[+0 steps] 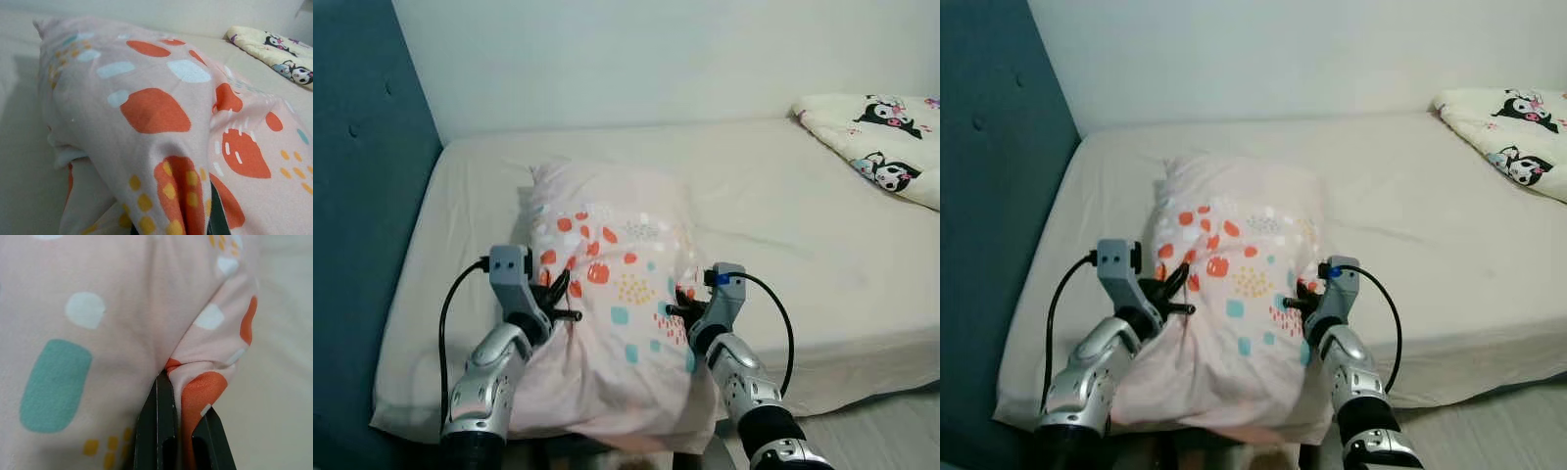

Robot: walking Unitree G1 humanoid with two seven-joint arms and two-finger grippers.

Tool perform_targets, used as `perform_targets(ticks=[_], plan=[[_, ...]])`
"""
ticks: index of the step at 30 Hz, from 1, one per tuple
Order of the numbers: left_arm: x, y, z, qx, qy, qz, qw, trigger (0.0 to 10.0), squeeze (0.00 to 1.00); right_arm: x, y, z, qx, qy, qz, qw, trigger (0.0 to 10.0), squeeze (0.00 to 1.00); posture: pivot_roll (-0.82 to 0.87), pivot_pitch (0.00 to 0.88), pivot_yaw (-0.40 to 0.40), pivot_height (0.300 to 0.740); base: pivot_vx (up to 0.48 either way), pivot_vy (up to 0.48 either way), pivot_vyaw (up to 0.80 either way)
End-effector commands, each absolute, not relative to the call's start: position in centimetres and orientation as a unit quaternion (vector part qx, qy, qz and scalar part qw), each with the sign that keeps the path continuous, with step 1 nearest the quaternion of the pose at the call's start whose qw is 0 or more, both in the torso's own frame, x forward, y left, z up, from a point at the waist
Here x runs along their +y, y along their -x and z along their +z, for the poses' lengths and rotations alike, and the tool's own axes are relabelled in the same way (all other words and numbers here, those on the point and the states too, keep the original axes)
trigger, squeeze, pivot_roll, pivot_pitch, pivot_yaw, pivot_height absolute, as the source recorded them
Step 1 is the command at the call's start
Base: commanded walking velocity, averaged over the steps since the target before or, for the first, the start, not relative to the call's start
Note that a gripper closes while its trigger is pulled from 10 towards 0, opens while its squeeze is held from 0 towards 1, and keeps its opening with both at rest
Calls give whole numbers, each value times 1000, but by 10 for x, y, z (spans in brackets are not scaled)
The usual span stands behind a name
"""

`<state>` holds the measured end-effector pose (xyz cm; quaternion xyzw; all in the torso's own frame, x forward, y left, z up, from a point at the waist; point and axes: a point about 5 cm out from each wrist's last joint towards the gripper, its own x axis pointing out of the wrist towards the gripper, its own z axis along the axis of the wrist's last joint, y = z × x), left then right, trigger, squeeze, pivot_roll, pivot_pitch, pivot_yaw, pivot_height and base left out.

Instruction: Clean up the room

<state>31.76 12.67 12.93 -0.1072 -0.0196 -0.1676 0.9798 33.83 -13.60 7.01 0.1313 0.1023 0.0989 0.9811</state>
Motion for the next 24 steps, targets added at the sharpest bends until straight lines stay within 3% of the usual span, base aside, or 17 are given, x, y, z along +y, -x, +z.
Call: perform_targets(ticks=[1,2,3,12,24], plan=[[117,-318,145,-59,89,-176,979,1922,0,-131,-343,87,57,-103,98,988,10000,0,30,0,-47,581,0,0,0],[117,-318,145,-59,89,-176,979,1922,0,-131,-343,87,57,-103,98,988,10000,0,30,0,-47,581,0,0,0],[120,-319,145,-54,98,-161,981,10000,0,-130,-343,89,54,-87,92,990,10000,0,28,0,-46,581,0,0,0],[122,-316,139,-45,64,-135,988,10000,0,-123,-341,107,-2,-41,107,993,10000,0,24,0,-44,581,0,0,0],[115,-314,137,-51,29,-137,989,10000,0,-125,-341,110,-9,-28,94,995,10000,0,24,0,-40,641,0,0,0]])
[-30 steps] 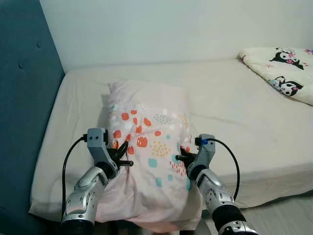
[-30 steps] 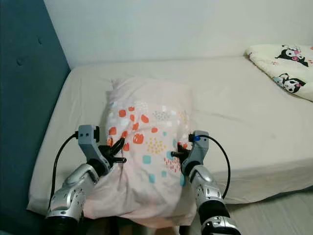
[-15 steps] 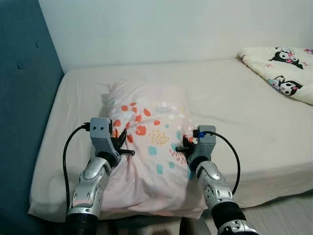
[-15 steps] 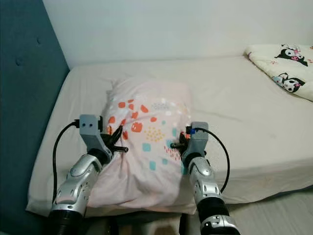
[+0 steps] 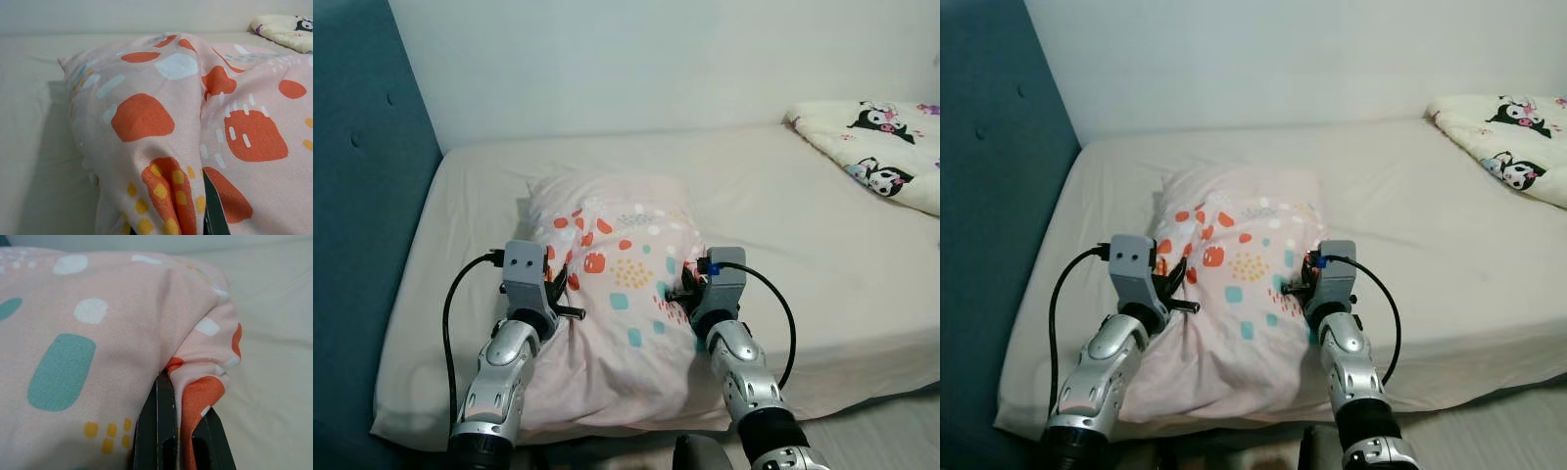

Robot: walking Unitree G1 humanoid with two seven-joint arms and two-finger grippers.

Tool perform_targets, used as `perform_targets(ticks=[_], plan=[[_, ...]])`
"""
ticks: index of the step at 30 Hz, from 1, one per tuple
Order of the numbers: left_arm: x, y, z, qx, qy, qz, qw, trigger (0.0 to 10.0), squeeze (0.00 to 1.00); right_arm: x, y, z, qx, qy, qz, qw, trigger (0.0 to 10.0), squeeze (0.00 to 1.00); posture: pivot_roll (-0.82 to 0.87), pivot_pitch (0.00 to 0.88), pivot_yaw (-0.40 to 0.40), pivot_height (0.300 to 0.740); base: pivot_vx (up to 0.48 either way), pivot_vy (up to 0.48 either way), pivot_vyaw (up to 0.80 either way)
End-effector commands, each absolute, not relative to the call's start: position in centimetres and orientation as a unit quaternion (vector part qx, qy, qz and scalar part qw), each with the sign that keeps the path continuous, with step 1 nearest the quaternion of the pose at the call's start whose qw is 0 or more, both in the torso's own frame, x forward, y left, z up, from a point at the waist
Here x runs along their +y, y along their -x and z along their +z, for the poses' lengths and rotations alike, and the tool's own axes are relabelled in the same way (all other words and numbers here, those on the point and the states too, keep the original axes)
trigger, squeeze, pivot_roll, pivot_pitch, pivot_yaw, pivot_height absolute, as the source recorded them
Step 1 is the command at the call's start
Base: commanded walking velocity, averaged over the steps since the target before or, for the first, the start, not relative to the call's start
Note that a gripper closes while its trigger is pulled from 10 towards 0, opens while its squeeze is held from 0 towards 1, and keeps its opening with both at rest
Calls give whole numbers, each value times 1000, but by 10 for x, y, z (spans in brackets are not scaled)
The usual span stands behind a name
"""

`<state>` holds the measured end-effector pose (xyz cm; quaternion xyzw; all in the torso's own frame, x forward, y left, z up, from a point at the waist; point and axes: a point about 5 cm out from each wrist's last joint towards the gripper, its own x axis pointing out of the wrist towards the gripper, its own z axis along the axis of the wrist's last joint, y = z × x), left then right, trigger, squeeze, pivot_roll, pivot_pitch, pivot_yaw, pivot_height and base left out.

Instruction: Clean up the room

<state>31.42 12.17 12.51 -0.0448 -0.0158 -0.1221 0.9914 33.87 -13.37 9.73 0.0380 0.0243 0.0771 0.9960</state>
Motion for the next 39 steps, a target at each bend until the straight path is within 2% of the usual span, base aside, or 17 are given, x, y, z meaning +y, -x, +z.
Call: perform_targets(ticks=[1,8,21,31,39], plan=[[115,-314,137,-51,29,-137,989,10000,0,-125,-341,110,-9,-28,94,995,10000,0,24,0,-40,641,0,0,0],[119,-311,136,-57,42,-126,989,10000,0,-125,-341,115,-19,-28,93,995,10000,0,31,0,-45,671,0,0,0],[122,-310,137,-63,52,-117,990,10000,0,-123,-341,118,-25,-26,99,994,10000,0,35,0,-53,696,0,0,0],[127,-309,136,-65,56,-103,991,10000,0,-117,-333,112,-23,-27,110,993,10000,0,43,0,-60,740,0,0,0],[127,-309,137,-63,56,-106,991,10000,0,-118,-331,110,-25,-14,95,995,10000,0,41,0,-54,740,0,0,0]])
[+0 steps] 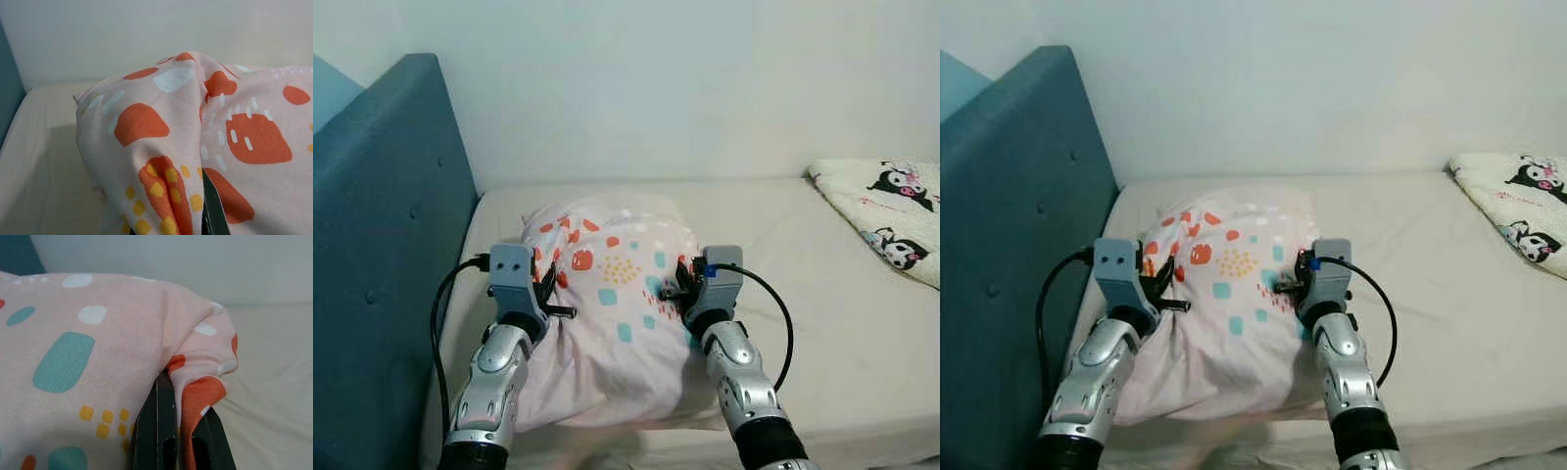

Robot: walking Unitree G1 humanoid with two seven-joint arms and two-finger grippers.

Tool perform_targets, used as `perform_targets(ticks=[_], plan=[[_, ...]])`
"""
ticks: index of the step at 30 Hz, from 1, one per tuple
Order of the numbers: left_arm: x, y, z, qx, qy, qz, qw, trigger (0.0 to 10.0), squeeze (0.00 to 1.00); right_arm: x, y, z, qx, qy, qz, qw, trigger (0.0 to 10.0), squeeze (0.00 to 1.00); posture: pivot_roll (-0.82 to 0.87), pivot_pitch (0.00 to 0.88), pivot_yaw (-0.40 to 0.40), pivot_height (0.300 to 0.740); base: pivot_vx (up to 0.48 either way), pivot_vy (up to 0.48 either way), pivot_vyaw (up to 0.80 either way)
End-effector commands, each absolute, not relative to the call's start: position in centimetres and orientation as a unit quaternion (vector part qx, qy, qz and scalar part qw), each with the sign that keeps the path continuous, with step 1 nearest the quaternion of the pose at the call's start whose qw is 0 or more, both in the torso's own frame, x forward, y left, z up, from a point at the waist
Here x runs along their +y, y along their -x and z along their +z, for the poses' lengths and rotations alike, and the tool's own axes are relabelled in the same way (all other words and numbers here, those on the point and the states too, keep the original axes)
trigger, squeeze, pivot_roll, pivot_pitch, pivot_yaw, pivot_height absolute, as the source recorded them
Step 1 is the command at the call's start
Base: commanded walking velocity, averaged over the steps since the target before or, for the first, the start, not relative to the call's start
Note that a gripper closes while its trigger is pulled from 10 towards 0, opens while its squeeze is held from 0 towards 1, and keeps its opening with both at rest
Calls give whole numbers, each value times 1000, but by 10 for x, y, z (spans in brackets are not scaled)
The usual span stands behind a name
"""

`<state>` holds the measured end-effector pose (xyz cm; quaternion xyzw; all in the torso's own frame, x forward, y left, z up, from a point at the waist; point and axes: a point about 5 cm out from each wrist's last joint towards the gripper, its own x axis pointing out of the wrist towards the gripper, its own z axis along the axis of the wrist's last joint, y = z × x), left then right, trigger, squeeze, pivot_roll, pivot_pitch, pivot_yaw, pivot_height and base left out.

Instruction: Clean up the room

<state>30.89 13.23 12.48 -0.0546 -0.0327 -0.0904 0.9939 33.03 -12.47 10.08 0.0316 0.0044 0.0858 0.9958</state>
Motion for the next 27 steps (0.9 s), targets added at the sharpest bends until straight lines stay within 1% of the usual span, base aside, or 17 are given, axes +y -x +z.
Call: perform_targets(ticks=[1,9,27], plan=[[127,-309,137,-63,56,-106,991,10000,0,-118,-331,110,-25,-14,95,995,10000,0,41,0,-54,740,0,0,0],[127,-309,137,-61,62,-105,991,10000,0,-125,-330,109,-24,-8,74,997,10000,0,45,0,-49,740,0,0,0],[125,-307,132,-45,49,-111,992,10000,0,-124,-329,103,-11,5,61,998,10000,0,50,0,-40,740,0,0,0]])
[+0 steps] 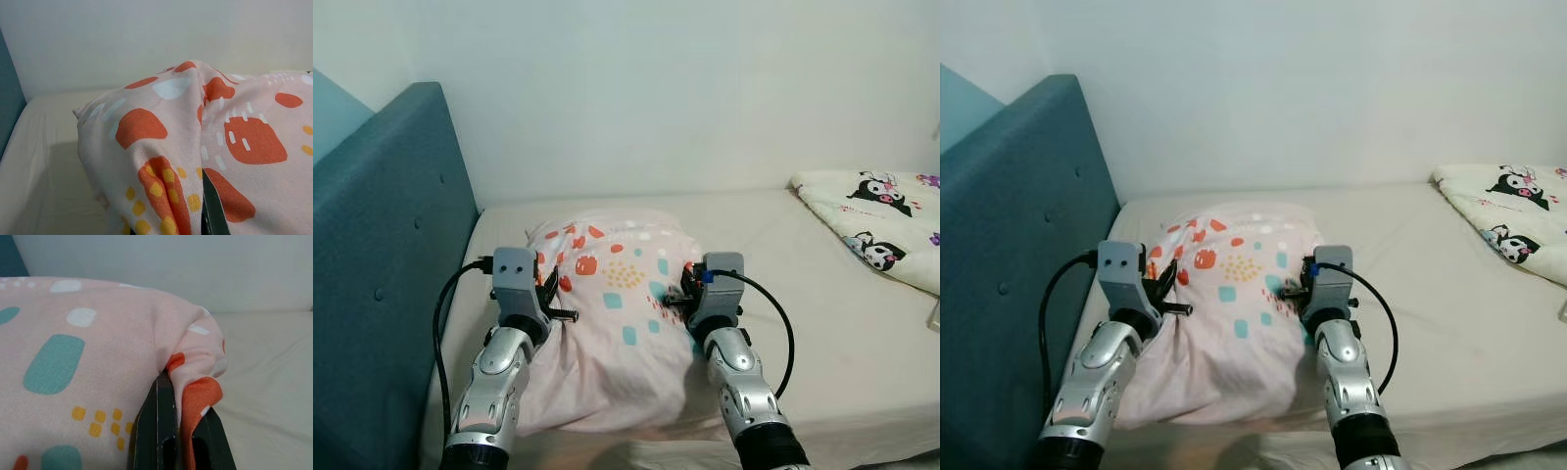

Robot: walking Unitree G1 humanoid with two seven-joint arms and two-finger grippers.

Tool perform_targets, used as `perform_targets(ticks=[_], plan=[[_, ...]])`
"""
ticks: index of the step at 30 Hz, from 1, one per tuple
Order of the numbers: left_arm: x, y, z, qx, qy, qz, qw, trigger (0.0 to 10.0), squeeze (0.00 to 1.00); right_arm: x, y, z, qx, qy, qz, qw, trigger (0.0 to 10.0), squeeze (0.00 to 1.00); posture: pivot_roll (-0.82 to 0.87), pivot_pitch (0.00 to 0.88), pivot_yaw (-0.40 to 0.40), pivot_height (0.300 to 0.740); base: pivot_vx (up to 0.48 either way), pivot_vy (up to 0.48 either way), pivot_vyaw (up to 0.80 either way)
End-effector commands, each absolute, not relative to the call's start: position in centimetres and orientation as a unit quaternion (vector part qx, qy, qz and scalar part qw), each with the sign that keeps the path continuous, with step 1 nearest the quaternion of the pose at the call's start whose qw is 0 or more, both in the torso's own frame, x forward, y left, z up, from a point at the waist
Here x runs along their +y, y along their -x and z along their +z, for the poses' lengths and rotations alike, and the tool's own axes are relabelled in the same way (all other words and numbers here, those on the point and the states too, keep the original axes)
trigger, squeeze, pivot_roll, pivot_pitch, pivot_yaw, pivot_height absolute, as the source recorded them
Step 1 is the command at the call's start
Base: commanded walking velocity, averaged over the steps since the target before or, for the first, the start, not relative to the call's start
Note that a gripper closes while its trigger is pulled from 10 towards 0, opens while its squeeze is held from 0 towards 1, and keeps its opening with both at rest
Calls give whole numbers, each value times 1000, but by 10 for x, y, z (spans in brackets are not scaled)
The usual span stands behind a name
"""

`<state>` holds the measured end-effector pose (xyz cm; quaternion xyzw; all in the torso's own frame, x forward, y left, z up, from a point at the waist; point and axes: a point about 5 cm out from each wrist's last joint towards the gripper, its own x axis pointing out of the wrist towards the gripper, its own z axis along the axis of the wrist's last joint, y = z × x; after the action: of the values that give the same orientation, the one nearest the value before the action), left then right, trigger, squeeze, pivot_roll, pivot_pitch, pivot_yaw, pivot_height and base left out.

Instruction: Clean up the room

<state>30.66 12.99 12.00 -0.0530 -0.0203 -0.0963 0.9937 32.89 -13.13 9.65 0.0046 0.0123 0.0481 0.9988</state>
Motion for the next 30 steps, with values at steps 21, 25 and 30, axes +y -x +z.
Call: perform_targets(ticks=[21,25,30], plan=[[125,-307,131,-36,52,-92,994,10000,0,-121,-332,105,-7,35,87,996,10000,0,50,0,-49,740,0,-276,419],[128,-307,129,-27,58,-83,994,10000,0,-120,-333,104,1,31,94,995,10000,0,51,0,-51,740,0,0,0],[129,-307,128,-22,57,-79,995,10000,0,-118,-334,102,8,36,103,994,10000,0,55,0,-53,740,0,0,0]])
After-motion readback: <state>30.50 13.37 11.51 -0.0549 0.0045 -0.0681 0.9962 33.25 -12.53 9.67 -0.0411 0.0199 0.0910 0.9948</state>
